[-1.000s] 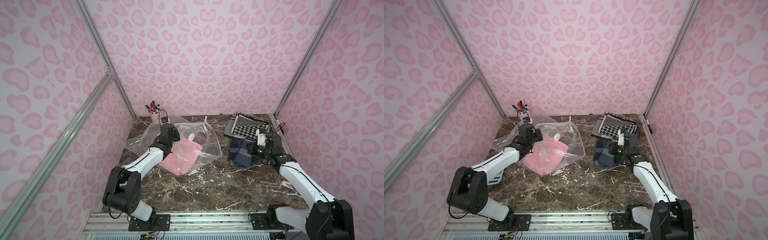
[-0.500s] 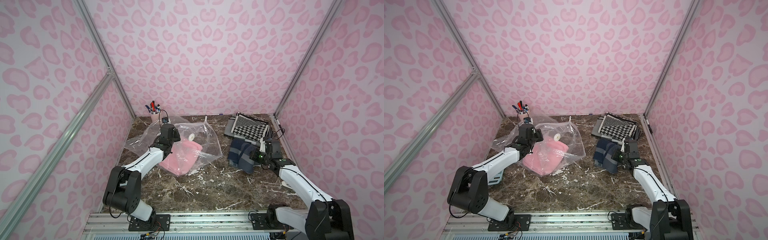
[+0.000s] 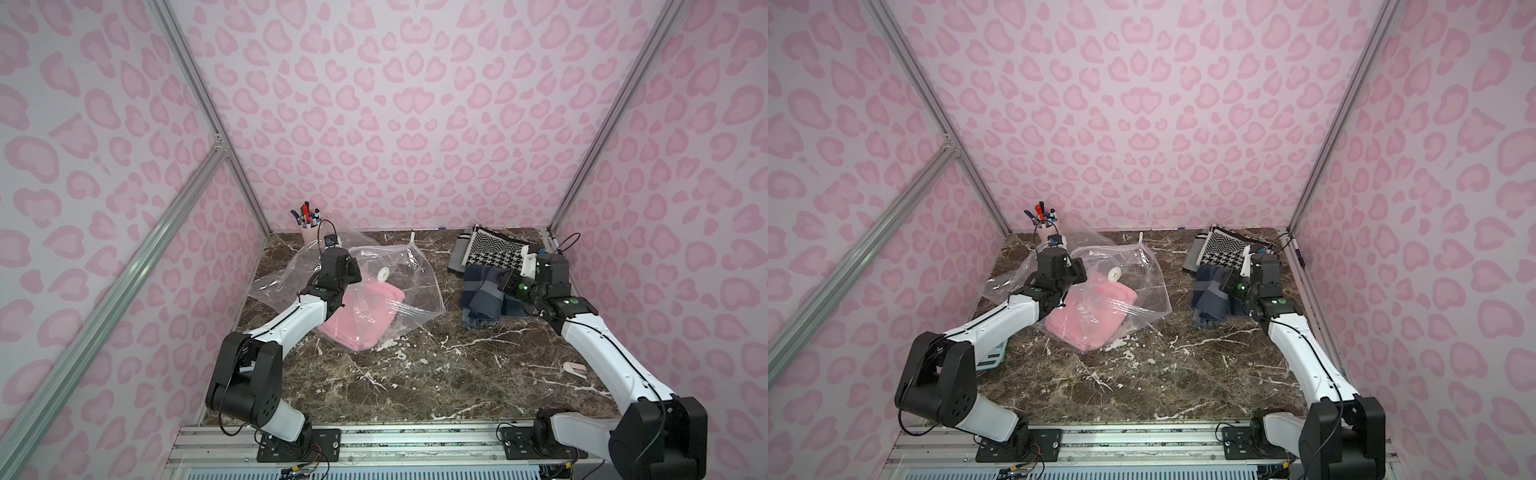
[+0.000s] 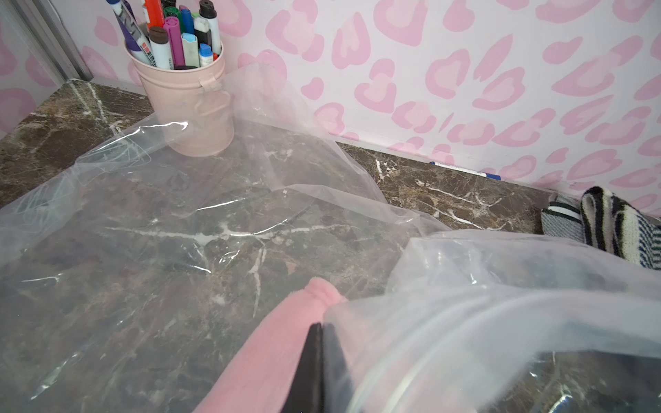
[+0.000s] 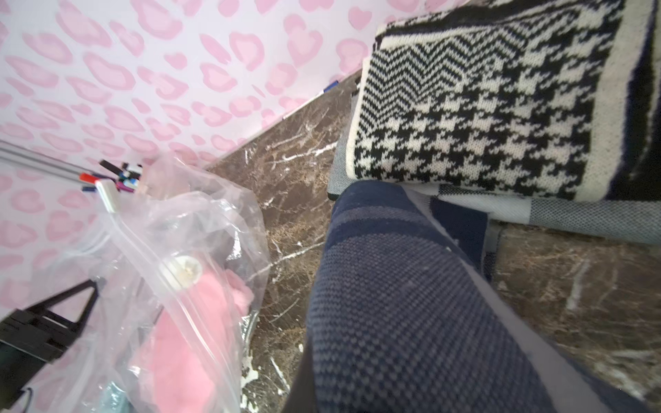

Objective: Take the blanket out of the vacuum bag
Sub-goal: Place the blanket at the center of the board.

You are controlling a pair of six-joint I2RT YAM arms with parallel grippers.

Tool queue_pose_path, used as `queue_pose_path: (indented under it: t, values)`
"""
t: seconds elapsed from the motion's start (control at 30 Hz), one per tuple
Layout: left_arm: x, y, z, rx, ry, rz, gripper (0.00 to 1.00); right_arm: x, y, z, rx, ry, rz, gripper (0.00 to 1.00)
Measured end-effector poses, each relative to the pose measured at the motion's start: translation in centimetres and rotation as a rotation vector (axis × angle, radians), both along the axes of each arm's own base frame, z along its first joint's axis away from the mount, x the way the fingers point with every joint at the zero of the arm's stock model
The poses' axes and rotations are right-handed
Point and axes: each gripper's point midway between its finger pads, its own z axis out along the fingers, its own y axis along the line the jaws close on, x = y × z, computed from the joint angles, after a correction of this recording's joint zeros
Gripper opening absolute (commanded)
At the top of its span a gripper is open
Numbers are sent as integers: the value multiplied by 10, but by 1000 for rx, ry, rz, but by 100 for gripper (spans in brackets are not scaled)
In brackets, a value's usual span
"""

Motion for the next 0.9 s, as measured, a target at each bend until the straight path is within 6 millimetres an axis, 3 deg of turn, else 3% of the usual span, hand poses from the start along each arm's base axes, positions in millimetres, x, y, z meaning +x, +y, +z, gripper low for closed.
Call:
queue_pose_path:
  t: [0.13,0.33,0.43,0.7,0.9]
  values:
    - [0,-1,-2,-5,1,-2,4,-28,4,-25,78,49,-38,0]
    - [1,-4,-11,-10,20,-13,4,-89,15,-110,111,273,-84,0]
    - [2,-7,-12,-19,21,-25,4,-106,19,-120,96,317,-91,0]
    - [4,-12,-13,-42,15,-45,4,-113,-10,-141,-49,401,-226,0]
    - [4,-14,-14,-56,17,-50,4,-90,-34,-134,-211,392,-315,0]
